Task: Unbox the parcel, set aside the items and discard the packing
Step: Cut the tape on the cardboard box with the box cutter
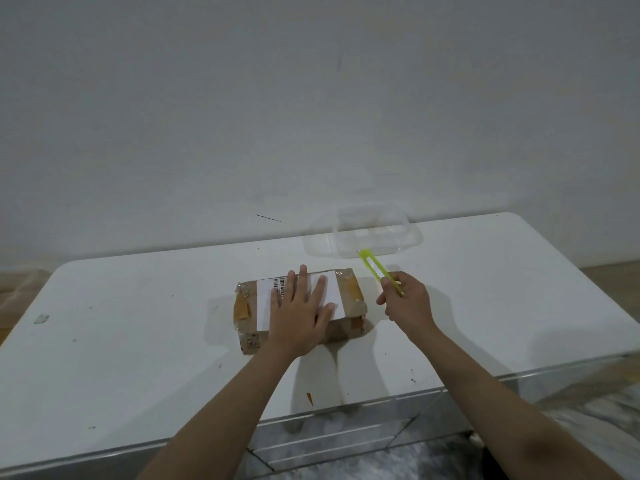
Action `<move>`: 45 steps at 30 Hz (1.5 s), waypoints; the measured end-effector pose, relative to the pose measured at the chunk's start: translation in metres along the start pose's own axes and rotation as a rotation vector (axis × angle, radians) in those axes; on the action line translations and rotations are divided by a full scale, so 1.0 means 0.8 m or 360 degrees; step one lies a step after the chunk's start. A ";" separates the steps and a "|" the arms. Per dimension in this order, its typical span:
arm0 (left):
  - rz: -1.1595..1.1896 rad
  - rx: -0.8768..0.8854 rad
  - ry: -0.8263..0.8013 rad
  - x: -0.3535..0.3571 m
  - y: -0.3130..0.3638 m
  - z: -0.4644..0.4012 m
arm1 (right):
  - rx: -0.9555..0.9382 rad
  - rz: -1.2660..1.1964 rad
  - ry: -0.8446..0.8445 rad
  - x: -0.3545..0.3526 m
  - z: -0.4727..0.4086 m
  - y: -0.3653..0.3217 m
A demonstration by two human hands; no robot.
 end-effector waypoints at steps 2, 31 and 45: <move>0.0002 0.0006 0.0019 0.000 0.001 0.001 | 0.0045 -0.0047 -0.0061 -0.003 0.002 0.003; -0.0056 -0.0015 0.0028 0.001 0.000 0.002 | 0.0051 0.0113 -0.0172 -0.003 0.007 0.011; -0.0046 -0.0017 0.0021 0.004 -0.001 0.000 | 0.0101 0.0222 -0.0345 -0.017 0.013 0.006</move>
Point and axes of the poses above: each hand's wrist, its own z-axis away from the middle knuckle, its own x-axis out of the palm, y = z × x, the point moved 7 cm from there along -z, towards the middle knuckle, and after that the axes turned 9 degrees about x, right-handed, at the moved point
